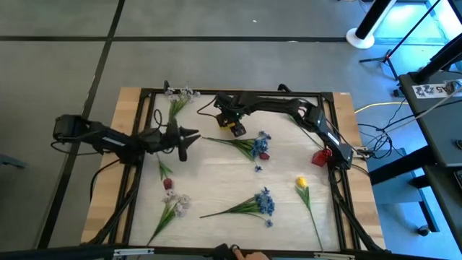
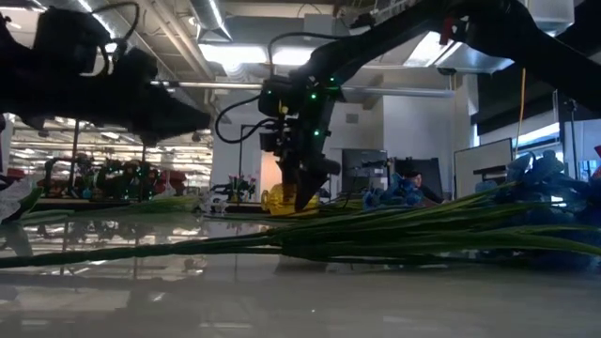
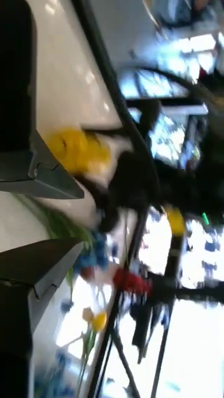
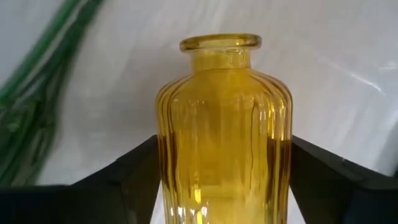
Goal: Sort flowers into vase by color
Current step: Adjust the yellow vase
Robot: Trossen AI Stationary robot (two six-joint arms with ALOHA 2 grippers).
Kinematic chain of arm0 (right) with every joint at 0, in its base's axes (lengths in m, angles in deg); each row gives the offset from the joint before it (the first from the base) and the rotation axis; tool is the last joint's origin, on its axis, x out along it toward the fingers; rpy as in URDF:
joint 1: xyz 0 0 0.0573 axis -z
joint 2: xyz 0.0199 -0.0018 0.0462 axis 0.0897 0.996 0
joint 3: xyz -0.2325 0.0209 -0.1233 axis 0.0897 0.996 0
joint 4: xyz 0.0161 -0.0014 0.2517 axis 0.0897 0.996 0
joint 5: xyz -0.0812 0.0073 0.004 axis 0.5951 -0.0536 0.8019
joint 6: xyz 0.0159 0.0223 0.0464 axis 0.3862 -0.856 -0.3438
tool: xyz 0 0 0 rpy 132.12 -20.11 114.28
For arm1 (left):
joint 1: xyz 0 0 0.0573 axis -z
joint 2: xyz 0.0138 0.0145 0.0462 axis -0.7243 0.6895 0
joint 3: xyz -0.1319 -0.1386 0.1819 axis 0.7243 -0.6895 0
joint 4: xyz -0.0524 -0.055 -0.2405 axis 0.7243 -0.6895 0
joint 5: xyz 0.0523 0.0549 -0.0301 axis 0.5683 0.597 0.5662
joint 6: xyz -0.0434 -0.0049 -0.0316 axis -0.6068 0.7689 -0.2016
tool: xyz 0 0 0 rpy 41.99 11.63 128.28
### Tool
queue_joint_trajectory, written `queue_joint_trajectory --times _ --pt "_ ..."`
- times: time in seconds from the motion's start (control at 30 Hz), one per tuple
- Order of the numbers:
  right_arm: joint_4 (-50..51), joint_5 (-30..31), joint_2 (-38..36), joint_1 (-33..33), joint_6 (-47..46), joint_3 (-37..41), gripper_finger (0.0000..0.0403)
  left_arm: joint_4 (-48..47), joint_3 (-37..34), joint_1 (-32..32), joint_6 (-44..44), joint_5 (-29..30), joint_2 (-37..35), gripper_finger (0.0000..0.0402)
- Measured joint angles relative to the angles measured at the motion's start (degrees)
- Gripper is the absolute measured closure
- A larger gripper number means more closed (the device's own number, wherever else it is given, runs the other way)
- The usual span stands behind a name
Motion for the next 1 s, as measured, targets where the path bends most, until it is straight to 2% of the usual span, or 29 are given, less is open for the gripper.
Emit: queue_joint_trajectory --times 0.2,0.43,0.53,0.67,0.8,0.87,1.0 --pt "1.38 -4.02 -0.28 -0.36 -4.65 -1.34 0.0121 7.27 0.0 7.84 5.73 -0.24 -0.49 0.0294" --pt "1.72 -26.37 -7.03 1.82 -14.14 -1.88 0.0121 5.98 -0.02 14.44 10.57 -0.26 -4.34 0.0294" --pt "-3.44 -29.23 -9.72 3.15 -16.08 2.6 0.0121 4.29 0.0 15.69 11.11 -0.26 -4.87 0.0294" --pt "-18.18 -32.96 -15.81 4.91 -19.66 13.55 0.0121 1.02 0.02 16.23 9.3 -0.29 -4.87 0.0294" --pt "-39.83 -33.57 -23.53 6.09 -26.93 31.53 0.0121 -0.95 0.0 16.22 7.61 -2.37 -4.87 0.0294" --pt "-54.37 -30.99 -27.81 6.14 -31.08 40.98 0.0121 -0.86 0.0 16.22 7.39 -3.67 -4.87 0.0294" --pt "-83.42 -20.14 -32.13 4.4 -37.75 56.51 0.0121 -0.82 0.09 15.75 8.36 -4.38 -4.86 0.0294"
